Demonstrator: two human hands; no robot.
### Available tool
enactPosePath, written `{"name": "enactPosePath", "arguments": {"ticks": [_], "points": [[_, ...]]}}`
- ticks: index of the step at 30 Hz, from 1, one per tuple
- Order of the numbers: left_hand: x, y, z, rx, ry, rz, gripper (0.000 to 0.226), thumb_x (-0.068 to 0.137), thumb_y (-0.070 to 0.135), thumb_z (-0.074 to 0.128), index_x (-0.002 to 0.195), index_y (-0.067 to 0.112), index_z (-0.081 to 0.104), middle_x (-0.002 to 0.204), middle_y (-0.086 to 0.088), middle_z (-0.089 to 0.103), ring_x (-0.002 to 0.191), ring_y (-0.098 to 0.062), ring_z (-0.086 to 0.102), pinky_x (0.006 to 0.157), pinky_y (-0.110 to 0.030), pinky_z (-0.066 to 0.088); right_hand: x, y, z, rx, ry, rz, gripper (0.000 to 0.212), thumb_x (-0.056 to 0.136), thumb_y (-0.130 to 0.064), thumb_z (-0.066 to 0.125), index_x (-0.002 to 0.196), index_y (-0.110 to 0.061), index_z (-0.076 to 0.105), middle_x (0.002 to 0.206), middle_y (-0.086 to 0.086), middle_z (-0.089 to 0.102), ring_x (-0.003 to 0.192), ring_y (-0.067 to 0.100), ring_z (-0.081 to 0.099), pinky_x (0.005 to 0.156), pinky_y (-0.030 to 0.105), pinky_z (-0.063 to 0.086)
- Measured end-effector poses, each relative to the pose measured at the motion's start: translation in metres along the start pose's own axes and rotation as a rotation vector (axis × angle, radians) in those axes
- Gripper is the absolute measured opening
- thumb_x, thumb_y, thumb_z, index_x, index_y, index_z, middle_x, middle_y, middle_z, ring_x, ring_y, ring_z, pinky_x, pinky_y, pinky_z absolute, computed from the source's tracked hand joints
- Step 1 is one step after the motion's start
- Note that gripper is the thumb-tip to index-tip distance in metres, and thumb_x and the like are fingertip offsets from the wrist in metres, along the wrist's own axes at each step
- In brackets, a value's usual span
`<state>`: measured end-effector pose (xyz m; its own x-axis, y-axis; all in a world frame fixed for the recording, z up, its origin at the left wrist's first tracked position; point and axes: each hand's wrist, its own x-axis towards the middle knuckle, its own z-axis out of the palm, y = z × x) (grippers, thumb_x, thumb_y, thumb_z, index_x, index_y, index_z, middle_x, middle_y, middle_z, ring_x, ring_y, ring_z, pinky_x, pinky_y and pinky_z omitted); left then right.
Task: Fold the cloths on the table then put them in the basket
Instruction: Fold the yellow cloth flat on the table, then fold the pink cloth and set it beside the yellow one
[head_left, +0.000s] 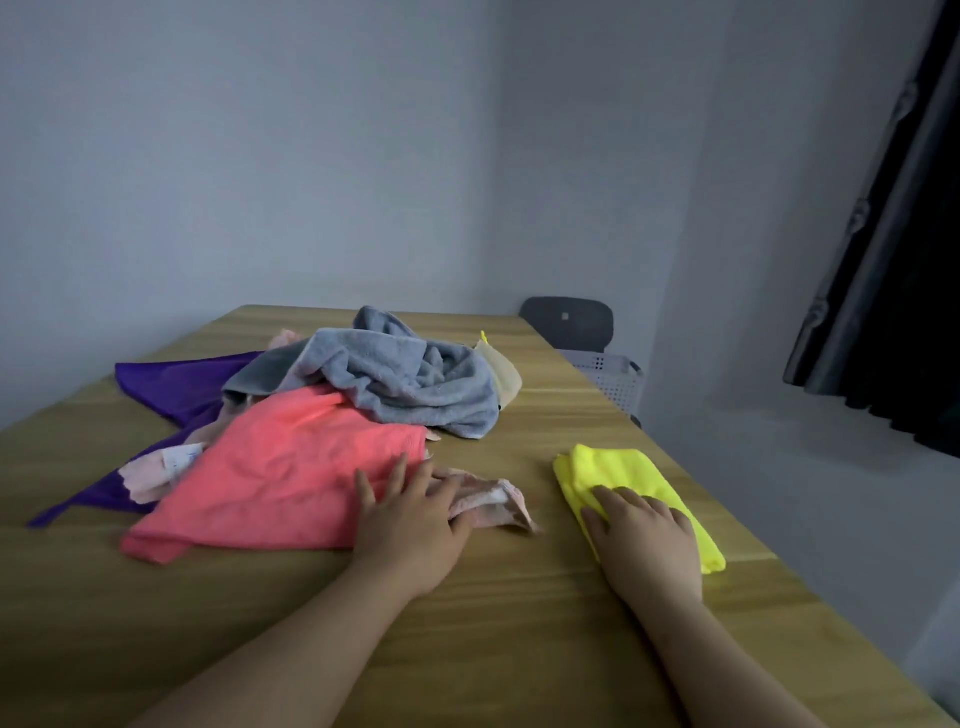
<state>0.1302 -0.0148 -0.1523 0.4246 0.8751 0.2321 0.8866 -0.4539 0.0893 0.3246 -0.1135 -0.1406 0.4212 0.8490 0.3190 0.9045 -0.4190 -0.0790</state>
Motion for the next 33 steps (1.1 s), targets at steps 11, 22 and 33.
{"name": "enactPosePath", "arguments": {"ticks": [11, 22, 33], "points": [[0.047, -0.017, 0.013, -0.085, 0.032, -0.029, 0.058, 0.086, 0.068, 0.022, 0.14, 0.045, 0.027, 0.151, 0.018, 0.026, 0.14, -0.012, 0.02, 0.111, -0.048, 0.012, 0.048, 0.013, 0.017, 0.051, 0.059, 0.015, 0.05, 0.093, -0.057, 0.031, 0.137, -0.034, 0.039, 0.142, -0.012, 0.043, 0.134, 0.016, 0.033, 0.108, 0.033, 0.023], [-0.018, -0.054, -0.01, -0.177, 0.097, -0.085, 0.067, 0.079, 0.067, 0.046, 0.139, 0.047, 0.024, 0.155, 0.016, 0.012, 0.144, -0.011, 0.005, 0.113, -0.051, 0.003, -0.023, -0.049, -0.005, 0.259, 0.214, -0.075, 0.037, 0.09, -0.043, 0.052, 0.122, -0.026, 0.058, 0.136, -0.005, 0.05, 0.127, 0.022, 0.04, 0.098, 0.035, 0.031], [-0.092, -0.114, -0.043, -0.099, 0.164, -0.178, 0.026, 0.095, 0.035, 0.042, 0.109, 0.037, 0.063, 0.105, 0.01, 0.069, 0.1, -0.012, 0.057, 0.107, -0.032, 0.021, -0.094, -0.131, -0.027, 0.279, 0.13, -0.403, 0.047, 0.051, -0.034, 0.086, 0.095, -0.028, 0.071, 0.103, -0.004, 0.07, 0.093, 0.015, 0.069, 0.077, 0.034, 0.055]]}}
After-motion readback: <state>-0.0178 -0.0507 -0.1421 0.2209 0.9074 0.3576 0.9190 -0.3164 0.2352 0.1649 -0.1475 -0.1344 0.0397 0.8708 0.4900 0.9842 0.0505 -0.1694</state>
